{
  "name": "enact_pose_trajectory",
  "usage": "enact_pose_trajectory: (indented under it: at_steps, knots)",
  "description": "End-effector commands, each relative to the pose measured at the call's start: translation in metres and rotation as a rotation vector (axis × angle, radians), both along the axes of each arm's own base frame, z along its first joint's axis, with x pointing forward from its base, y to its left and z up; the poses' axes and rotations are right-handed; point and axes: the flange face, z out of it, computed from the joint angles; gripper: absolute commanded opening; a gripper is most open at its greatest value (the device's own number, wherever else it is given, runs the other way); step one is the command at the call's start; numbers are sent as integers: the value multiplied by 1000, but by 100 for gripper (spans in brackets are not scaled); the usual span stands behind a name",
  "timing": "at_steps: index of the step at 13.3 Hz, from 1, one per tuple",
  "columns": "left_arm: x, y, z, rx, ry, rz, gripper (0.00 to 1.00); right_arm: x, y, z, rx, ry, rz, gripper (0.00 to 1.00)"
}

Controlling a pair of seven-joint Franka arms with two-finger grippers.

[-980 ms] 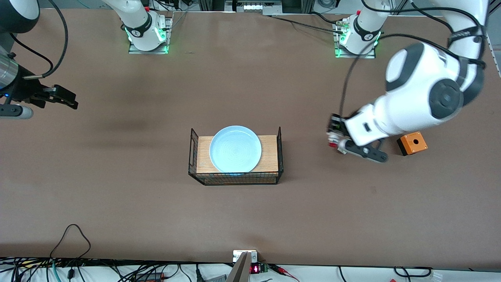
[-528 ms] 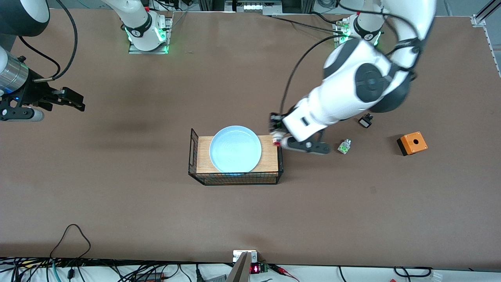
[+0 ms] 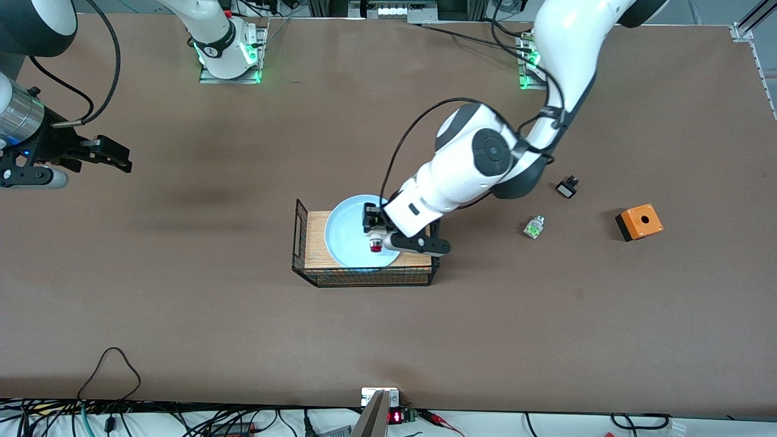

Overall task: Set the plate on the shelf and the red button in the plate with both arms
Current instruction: 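Carry the red button over the blue plate with the left gripper, then lower the red button onto the plate and open the left gripper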

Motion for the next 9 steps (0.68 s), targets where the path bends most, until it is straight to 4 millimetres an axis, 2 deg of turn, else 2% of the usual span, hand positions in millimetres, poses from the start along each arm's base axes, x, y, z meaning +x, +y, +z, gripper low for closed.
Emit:
enact_pose_trajectory:
  at_steps: [1, 4, 7, 8, 9]
  knots:
    - [-8, -21, -12, -3, 7, -13, 18, 0, 1, 5, 1, -4, 5, 100]
    - [-5, -17, -20, 17, 4, -13, 22, 0, 1, 10, 1, -15, 3, 100]
    - [-5, -18, -29, 81, -42, -50, 44, 1, 0, 14, 2, -23, 2, 100]
    - [-5, -17, -30, 83, -43, -48, 47, 2, 0, 14, 2, -23, 2, 100]
    - [-5, -18, -30, 86, -44, -52, 61, 2, 0, 15, 2, -24, 8, 100]
